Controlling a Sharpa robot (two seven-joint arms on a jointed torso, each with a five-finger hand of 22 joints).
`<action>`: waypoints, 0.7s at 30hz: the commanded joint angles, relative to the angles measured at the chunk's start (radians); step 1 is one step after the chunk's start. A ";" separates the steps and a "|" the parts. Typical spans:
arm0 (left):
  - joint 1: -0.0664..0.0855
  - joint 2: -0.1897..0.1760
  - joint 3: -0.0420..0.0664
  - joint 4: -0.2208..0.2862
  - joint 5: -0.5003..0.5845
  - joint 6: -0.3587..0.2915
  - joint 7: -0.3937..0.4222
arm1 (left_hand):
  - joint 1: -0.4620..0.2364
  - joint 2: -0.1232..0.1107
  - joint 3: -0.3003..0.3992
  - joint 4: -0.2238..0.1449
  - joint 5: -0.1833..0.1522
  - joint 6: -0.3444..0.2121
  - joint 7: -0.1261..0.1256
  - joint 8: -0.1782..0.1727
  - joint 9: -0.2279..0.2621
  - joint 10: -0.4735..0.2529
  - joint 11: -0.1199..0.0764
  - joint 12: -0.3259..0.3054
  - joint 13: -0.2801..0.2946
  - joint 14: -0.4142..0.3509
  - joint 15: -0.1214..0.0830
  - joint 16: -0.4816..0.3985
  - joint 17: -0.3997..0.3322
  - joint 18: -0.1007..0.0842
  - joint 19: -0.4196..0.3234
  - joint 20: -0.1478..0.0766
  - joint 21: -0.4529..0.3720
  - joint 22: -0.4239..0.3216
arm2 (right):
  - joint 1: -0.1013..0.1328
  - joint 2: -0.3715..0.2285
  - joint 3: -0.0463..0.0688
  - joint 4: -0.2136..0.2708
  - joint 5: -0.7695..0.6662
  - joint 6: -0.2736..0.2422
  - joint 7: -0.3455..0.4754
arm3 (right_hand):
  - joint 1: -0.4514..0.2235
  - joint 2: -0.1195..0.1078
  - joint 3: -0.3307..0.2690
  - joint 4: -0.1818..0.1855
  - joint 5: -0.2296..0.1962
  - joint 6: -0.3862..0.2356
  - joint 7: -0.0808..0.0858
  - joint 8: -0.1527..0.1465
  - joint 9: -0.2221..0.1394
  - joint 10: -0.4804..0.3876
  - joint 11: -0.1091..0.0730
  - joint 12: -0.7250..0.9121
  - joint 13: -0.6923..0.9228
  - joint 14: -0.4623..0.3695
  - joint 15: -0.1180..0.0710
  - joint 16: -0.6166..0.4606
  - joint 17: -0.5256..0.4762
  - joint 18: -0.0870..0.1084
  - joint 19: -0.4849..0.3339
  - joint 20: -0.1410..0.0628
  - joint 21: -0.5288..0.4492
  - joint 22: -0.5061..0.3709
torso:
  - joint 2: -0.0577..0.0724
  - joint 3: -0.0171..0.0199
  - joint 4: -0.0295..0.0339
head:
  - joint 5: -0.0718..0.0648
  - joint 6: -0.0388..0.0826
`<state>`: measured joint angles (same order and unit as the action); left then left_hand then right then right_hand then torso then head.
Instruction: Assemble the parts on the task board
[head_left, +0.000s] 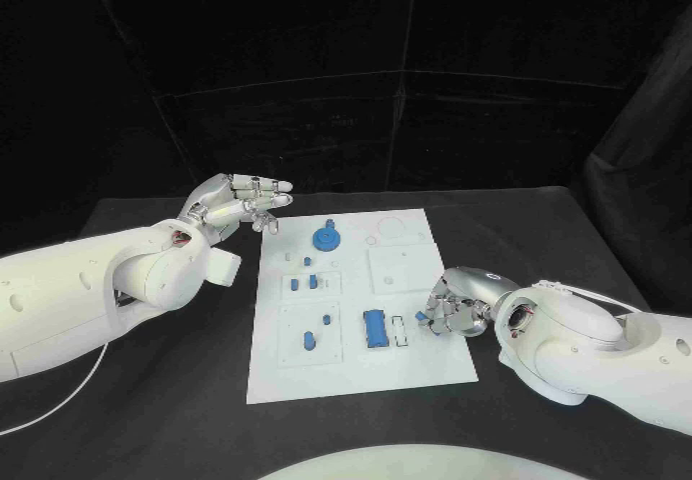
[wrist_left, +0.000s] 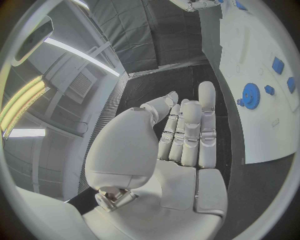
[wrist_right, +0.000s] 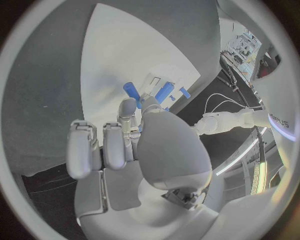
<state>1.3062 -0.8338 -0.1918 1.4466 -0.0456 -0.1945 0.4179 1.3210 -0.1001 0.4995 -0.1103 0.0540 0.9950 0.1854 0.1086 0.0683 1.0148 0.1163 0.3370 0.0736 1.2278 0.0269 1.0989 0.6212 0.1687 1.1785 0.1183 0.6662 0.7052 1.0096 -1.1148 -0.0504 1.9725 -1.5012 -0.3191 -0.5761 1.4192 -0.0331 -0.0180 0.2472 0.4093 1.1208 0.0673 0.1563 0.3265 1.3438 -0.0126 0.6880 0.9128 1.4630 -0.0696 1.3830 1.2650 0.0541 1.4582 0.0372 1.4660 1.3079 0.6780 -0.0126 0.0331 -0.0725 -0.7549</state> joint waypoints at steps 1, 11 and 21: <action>0.001 0.000 0.001 0.002 0.003 0.011 0.004 | 0.002 0.005 -0.004 0.001 -0.002 0.000 0.005 0.006 -0.001 -0.005 0.000 0.005 -0.002 -0.006 -0.002 -0.003 -0.001 0.015 -0.004 0.003 -0.004 -0.002 | 0.001 0.004 0.000 0.003 0.110 -0.061 -0.005 | -0.009 -0.003 0.008 0.007 0.010 0.010 -0.003 -0.005 0.001 0.011 -0.002 0.010 0.005 0.055 -0.008 0.006 0.004 -0.016 0.008 0.000 0.006 0.124 | 0.001 -0.0007 -0.0006 | 0.003 -0.002; 0.001 -0.002 0.001 0.005 0.003 0.011 0.004 | 0.002 0.005 -0.004 0.001 -0.002 0.000 0.005 0.006 -0.001 -0.005 0.000 0.005 -0.002 -0.006 -0.002 -0.003 -0.001 0.015 -0.004 0.003 -0.004 -0.002 | 0.001 0.048 0.000 -0.026 0.146 -0.013 -0.014 | -0.070 -0.022 0.010 0.041 0.088 0.037 -0.010 -0.001 0.010 0.034 -0.006 0.037 0.028 0.057 -0.011 0.013 0.015 -0.018 0.014 -0.002 0.012 0.132 | 0.002 -0.0003 -0.0004 | 0.006 -0.004; 0.002 -0.003 0.001 0.007 0.003 0.011 0.004 | 0.002 0.005 -0.004 0.001 -0.002 0.000 0.005 0.006 -0.001 -0.005 0.000 0.005 -0.002 -0.006 -0.002 -0.003 -0.001 0.015 -0.004 0.003 -0.004 -0.002 | 0.001 0.102 0.000 -0.056 0.144 -0.001 -0.022 | -0.085 -0.018 0.009 0.040 0.094 0.046 -0.013 0.001 0.014 0.043 -0.009 0.056 0.043 0.058 -0.013 0.016 0.021 -0.019 0.016 -0.004 0.014 0.136 | 0.002 0.0005 -0.0013 | 0.008 -0.008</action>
<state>1.3062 -0.8358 -0.1920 1.4506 -0.0456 -0.1940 0.4175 1.3210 -0.1001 0.4995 -0.1103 0.0540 0.9950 0.1854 0.1086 0.0683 1.0148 0.1163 0.3370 0.0737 1.2278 0.0269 1.0989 0.6213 0.1687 1.1785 0.1183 0.6662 0.7053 1.0097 -1.0163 -0.0506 1.9168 -1.3653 -0.3325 -0.5913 1.3417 -0.0526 -0.0099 0.2829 0.4973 1.1585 0.0524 0.1546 0.3386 1.3794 -0.0232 0.7403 0.9543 1.4668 -0.0734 1.3959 1.2854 0.0540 1.4619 0.0335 1.4744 1.3077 0.6797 -0.0128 0.0325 -0.0653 -0.7613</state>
